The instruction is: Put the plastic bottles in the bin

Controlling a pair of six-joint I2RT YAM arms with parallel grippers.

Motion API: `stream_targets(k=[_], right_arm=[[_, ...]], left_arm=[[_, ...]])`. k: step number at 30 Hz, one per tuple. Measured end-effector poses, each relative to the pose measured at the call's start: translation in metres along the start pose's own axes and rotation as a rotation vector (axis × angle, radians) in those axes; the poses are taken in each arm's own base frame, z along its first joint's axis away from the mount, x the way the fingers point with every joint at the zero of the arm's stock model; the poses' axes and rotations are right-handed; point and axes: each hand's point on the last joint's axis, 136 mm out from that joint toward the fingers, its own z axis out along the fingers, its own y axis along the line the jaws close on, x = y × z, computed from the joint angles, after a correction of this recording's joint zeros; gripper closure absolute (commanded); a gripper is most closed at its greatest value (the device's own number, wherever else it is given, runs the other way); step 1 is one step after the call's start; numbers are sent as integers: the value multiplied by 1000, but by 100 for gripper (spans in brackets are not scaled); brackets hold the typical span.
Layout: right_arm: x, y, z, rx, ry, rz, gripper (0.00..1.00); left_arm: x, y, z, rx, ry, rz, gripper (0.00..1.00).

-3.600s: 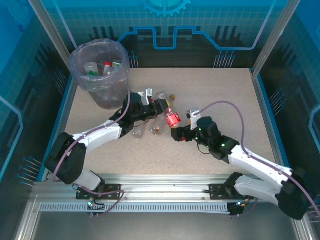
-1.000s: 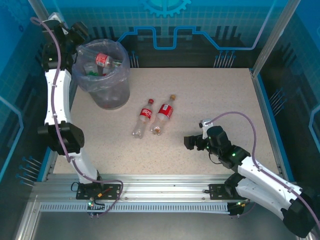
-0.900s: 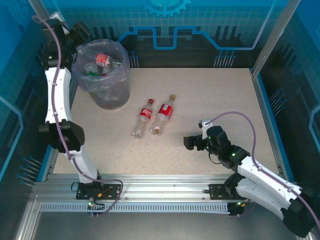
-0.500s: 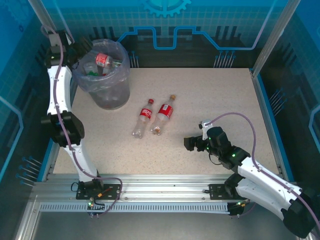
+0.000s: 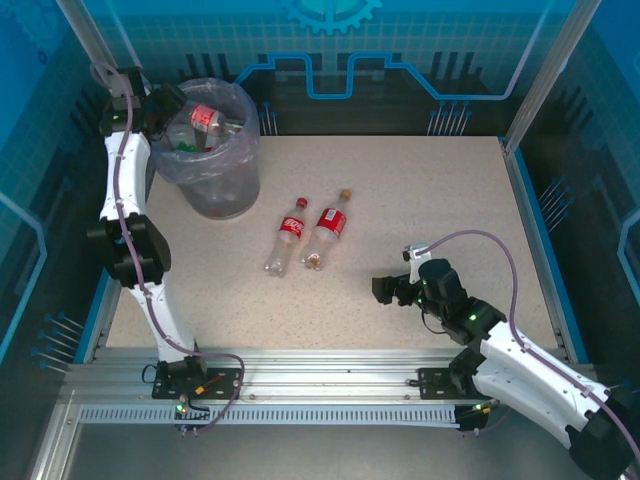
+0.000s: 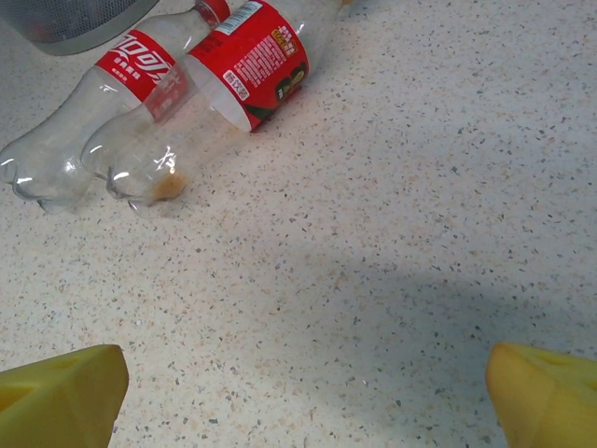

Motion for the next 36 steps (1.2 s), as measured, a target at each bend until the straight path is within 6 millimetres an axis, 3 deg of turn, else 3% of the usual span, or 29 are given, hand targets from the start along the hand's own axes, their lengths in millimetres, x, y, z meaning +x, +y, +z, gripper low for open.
stream_targets(k=[7, 13, 18, 22, 26, 30, 36], right_arm=[[2, -3, 1, 14, 7, -1, 1], [3, -3, 2, 17, 14, -2, 1], [6, -4, 6, 23, 29, -4, 1], [9, -5, 9, 28, 44, -13, 1], [11, -5, 13, 31, 55, -21, 1], [12, -5, 15, 30, 62, -26, 1], [13, -2, 19, 19, 72, -30, 1]], left_arm=[[-4, -8, -2, 29, -12, -1, 49], [-21, -29, -17, 86, -53, 53, 49], [-44, -46, -48, 118, -124, 126, 52], [-75, -64, -87, 145, -218, 209, 54], [-92, -78, -118, 151, -278, 318, 55], [-89, -79, -128, 121, -273, 438, 57], [-60, -74, -118, 12, -197, 661, 58]])
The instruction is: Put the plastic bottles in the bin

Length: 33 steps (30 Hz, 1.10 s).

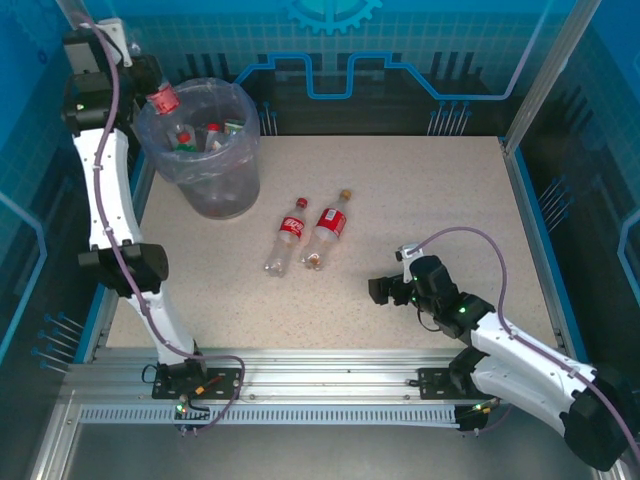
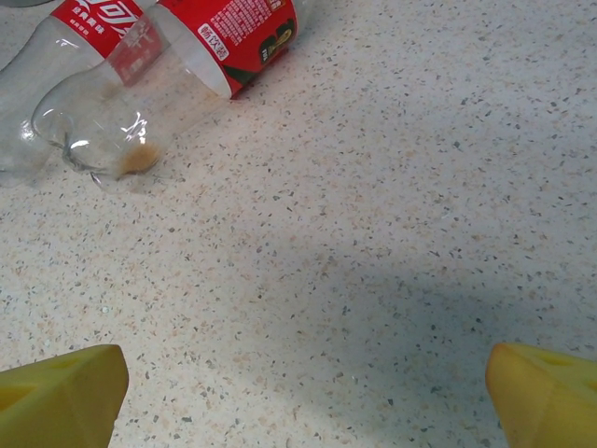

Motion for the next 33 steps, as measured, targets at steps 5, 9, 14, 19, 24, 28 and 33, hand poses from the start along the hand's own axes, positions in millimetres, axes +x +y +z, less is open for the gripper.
stream_targets(k=[5, 9, 14, 19, 24, 28, 33], right_arm=[[0, 2, 1, -8, 4, 0, 1], [-2, 2, -1, -12, -9, 1, 1], [-5, 3, -4, -17, -22, 3, 1], [-3, 2, -2, -13, -12, 2, 1], [-1, 2, 0, -10, -2, 5, 1], [1, 1, 1, -7, 5, 5, 1], [0, 2, 2, -8, 2, 8, 1]], left_arm=[[22, -38, 10, 45, 70, 172, 62], [44, -44, 27, 63, 140, 210, 63], [87, -38, 54, 73, 268, 222, 47], [114, -39, 67, 96, 347, 219, 17], [113, -44, 67, 124, 341, 191, 9], [108, -49, 67, 142, 323, 152, 13], [98, -53, 61, 152, 293, 119, 18]])
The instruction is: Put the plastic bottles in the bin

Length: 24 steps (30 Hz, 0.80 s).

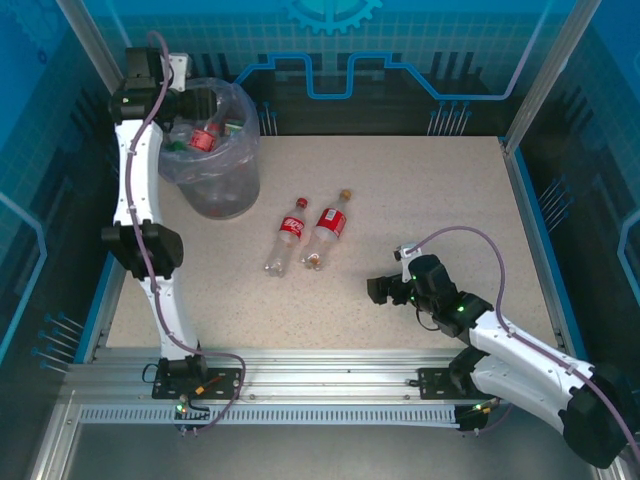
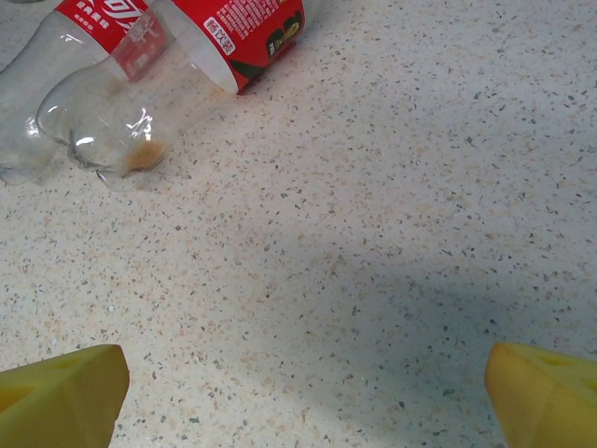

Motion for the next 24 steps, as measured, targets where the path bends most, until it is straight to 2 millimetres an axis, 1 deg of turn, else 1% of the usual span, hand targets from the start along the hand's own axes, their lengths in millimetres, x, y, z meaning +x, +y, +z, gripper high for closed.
stream_targets(k=[3, 8, 11, 14, 15, 17, 19, 22, 24], right_arm=[[0, 0, 0, 1, 0, 2, 2], [0, -1, 4, 12, 15, 22, 3], [-4, 2, 8, 13, 17, 38, 3], [-5, 4, 13, 18, 20, 56, 4], [-5, 3, 14, 23, 20, 64, 4], [-6, 1, 15, 34, 16, 81, 4], [-8, 1, 15, 37, 9, 96, 4], [-15, -2, 14, 47, -11, 115, 4], [-20, -6, 14, 58, -22, 131, 4]], left_arm=[[0, -1, -3, 3, -1, -9, 18], [7, -4, -8, 9, 9, -46, 15], [7, -9, -20, 10, 0, -62, 14], [5, -25, -46, 6, -23, -53, 14], [5, -34, -57, 6, -31, -44, 14], [4, -60, -81, 25, -57, -15, 14], [9, -93, -106, 63, -84, 18, 15], [28, -142, -134, 141, -99, 56, 15], [43, -170, -140, 195, -85, 78, 15]])
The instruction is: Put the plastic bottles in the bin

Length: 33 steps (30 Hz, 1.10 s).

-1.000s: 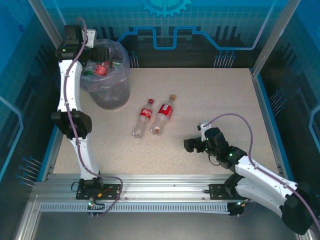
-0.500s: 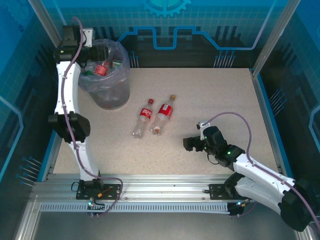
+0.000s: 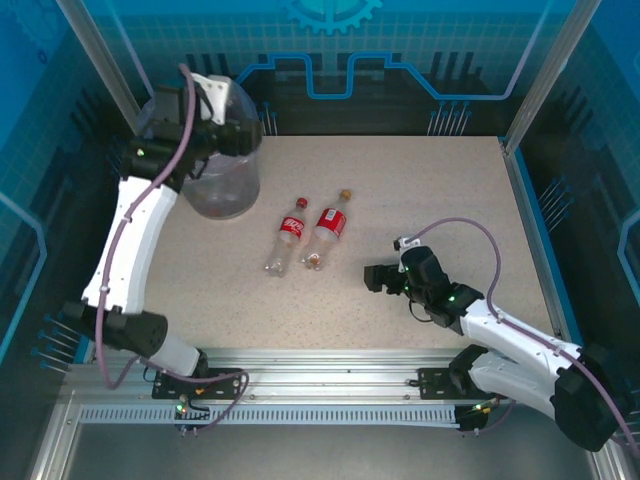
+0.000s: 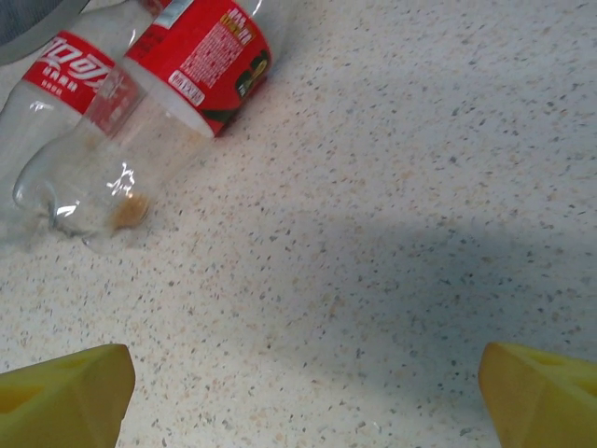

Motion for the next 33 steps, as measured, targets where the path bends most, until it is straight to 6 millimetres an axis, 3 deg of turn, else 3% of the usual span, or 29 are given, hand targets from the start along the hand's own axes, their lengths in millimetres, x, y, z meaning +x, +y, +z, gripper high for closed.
stream_targets(k=[3, 6, 9, 13, 16, 22, 26, 33], right_arm=[[-7, -6, 0, 15, -14, 21, 4], [-9, -9, -1, 22, -18, 37, 4], [-11, -9, -5, 17, -27, 46, 4], [-14, -8, -12, 5, -49, 67, 4], [-10, -11, -15, 4, -54, 81, 4], [-2, -19, -20, 24, -41, 93, 4], [-4, -22, -23, 31, -50, 99, 3], [0, -29, -21, 47, -42, 110, 3]], left_arm=[[23, -45, 18, 79, 62, 35, 12], [52, -85, 60, 143, 162, 78, 6], [88, -115, 115, 176, 285, 117, 4], [140, -133, 179, 192, 429, 127, 4], [169, -136, 207, 194, 506, 110, 6], [201, -144, 242, 196, 575, 95, 7], [224, -146, 249, 189, 631, 98, 8], [249, -143, 254, 171, 687, 78, 20]])
